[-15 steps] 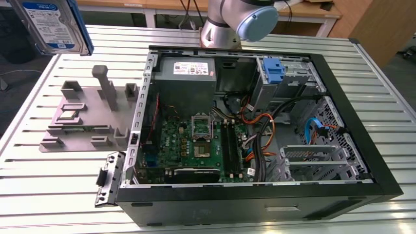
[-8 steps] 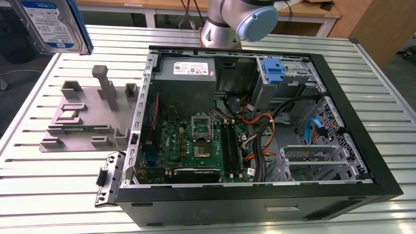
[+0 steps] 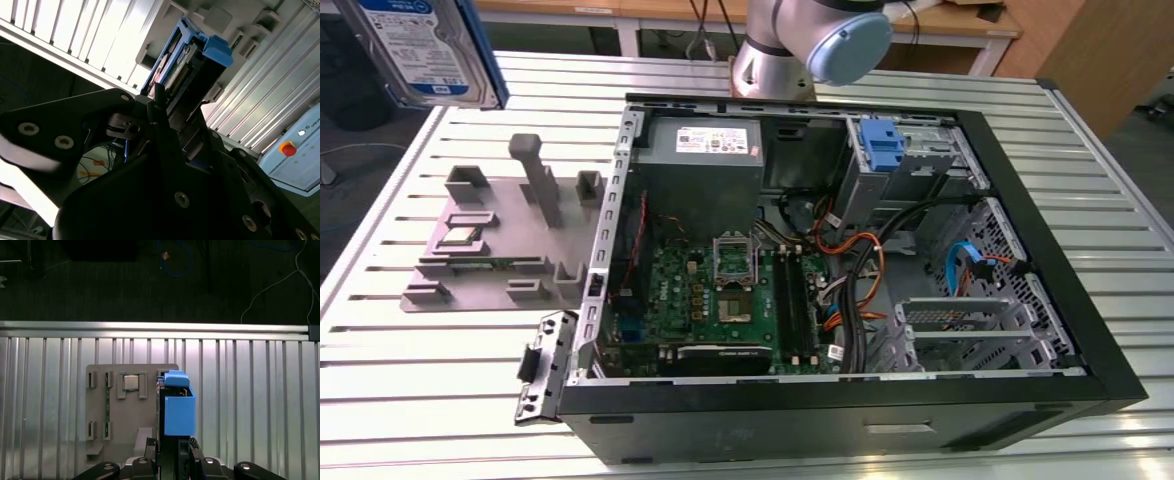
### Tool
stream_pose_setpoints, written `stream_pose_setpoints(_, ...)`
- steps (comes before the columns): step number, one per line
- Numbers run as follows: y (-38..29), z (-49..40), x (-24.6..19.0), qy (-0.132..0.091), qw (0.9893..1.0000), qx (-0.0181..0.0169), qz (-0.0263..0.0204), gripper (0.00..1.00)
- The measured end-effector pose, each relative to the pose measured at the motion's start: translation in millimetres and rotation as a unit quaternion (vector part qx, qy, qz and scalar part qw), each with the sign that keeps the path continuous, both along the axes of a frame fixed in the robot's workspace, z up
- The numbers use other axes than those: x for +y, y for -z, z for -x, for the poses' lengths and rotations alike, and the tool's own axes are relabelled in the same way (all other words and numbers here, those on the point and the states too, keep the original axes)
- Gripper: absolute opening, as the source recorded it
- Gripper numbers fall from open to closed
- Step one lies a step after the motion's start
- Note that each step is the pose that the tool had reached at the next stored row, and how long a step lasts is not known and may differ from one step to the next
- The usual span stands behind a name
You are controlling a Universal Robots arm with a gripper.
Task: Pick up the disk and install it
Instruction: 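Pick up the disk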
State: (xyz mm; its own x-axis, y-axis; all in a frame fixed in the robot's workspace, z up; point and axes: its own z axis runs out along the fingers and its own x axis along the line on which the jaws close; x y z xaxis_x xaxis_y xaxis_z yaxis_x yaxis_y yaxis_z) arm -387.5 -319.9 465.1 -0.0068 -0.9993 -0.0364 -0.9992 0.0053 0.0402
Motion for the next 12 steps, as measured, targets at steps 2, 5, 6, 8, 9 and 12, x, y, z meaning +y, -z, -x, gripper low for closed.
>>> stream_pose_setpoints(2, -0.1, -0.9, -4.4, 0.0, 1.0, 0.0, 0.0, 0.35)
stream_pose_setpoints(5, -0.4, -2.1, -9.7, 0.0, 1.0, 0.0, 0.0, 0.35)
stream_pose_setpoints(6, -1.0, -2.4, -10.2, 0.0, 1.0, -0.0001, -0.0001, 0.35)
stream_pose_setpoints(8, -5.8, -2.4, -10.9, 0.0, 1.0, 0.0, -0.0003, 0.35)
stream_pose_setpoints(9, -9.0, -2.4, -11.2, 0.0, 1.0, 0.0001, -0.0004, 0.35)
stream_pose_setpoints(12, -14.9, -2.4, -11.9, 0.0, 1.0, 0.0001, -0.0005, 0.35)
